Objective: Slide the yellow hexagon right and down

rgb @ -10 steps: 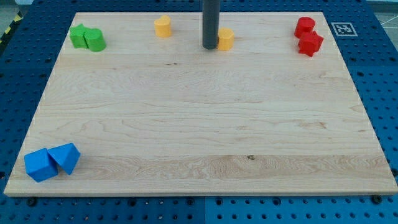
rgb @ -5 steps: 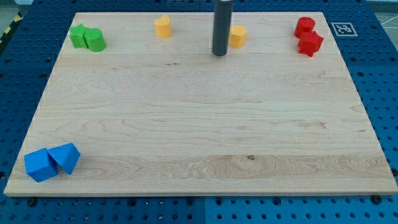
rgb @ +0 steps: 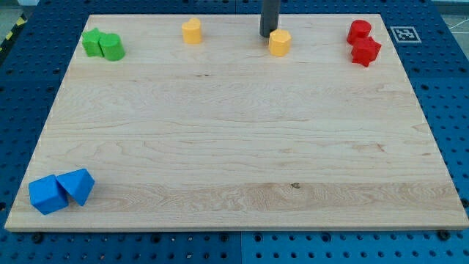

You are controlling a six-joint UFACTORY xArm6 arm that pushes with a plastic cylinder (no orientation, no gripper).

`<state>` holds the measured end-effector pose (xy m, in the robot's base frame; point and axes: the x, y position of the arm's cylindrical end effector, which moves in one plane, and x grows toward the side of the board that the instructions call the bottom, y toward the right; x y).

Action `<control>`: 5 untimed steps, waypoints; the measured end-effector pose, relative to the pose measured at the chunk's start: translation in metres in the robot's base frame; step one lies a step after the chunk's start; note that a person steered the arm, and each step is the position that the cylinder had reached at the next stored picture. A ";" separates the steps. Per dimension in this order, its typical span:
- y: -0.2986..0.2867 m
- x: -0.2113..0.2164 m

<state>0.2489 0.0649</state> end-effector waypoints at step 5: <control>0.031 0.092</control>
